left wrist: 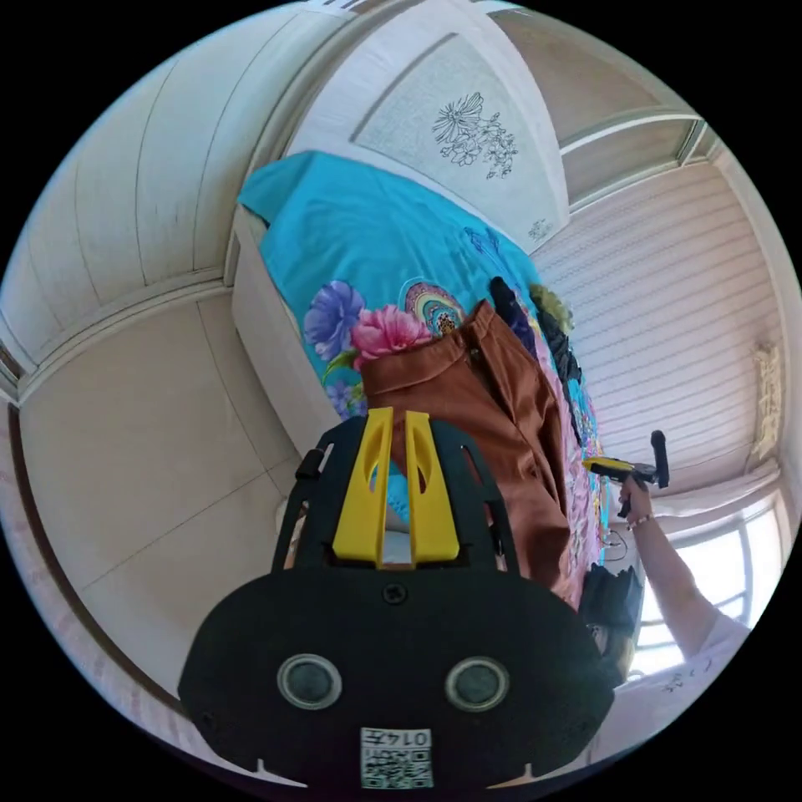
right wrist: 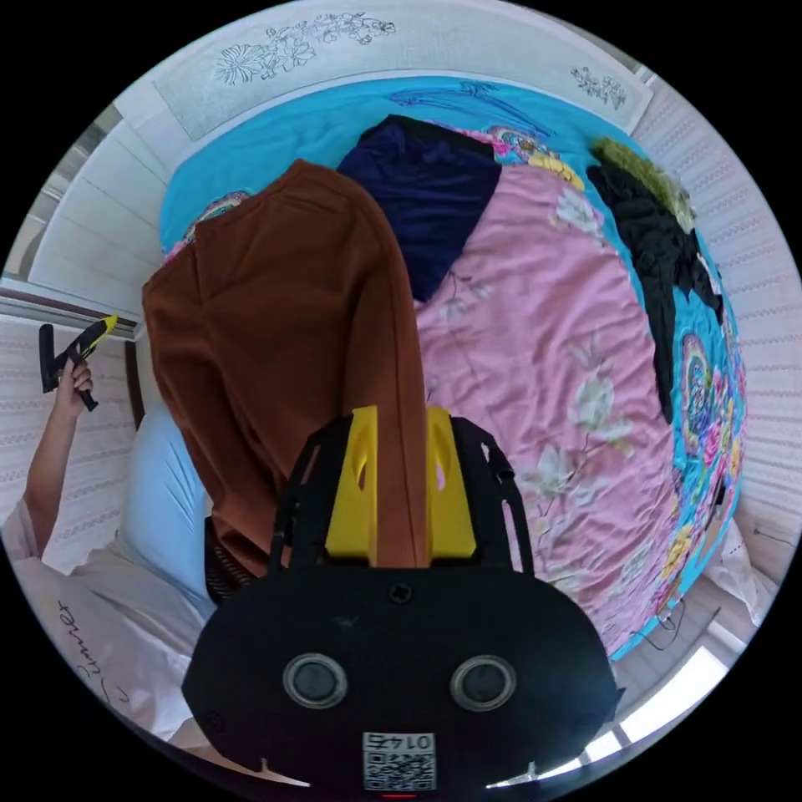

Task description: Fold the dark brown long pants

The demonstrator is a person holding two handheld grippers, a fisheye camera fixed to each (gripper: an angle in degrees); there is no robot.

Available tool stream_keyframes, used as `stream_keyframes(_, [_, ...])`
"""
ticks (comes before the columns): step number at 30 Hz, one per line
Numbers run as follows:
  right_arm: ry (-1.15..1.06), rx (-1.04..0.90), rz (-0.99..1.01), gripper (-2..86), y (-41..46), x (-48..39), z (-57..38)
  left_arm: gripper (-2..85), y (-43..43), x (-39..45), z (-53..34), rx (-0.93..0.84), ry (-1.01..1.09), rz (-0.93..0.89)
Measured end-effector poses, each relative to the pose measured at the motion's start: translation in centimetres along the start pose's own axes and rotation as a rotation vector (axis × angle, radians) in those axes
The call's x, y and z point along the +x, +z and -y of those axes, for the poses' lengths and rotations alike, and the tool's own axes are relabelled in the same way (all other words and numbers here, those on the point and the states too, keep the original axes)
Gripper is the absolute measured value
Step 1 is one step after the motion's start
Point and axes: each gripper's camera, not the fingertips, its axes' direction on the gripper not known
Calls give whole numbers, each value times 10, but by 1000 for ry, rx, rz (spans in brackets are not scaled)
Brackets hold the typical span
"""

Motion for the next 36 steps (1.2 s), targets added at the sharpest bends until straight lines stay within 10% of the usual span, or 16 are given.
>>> stream_keyframes(12, [716, 147, 228, 116, 21, 78, -468, 60, 36, 250, -171, 51, 1115, -111])
stream_keyframes(16, [986, 229, 207, 119, 25, 58, -597, 64, 108, 343, -246, -175, 1282, -420])
stream_keyframes(20, [1174, 419, 257, 130, 15, 55, -680, 60, 186, 425, -334, -364, 1514, -337])
stream_keyframes(28, [1076, 371, 434, 72, 39, 88, -724, 64, 305, 500, -419, -473, 1615, 94])
stream_keyframes(36, [865, 607, 536, 10, -11, 47, -827, -6, 286, 522, -430, -645, 1624, -173])
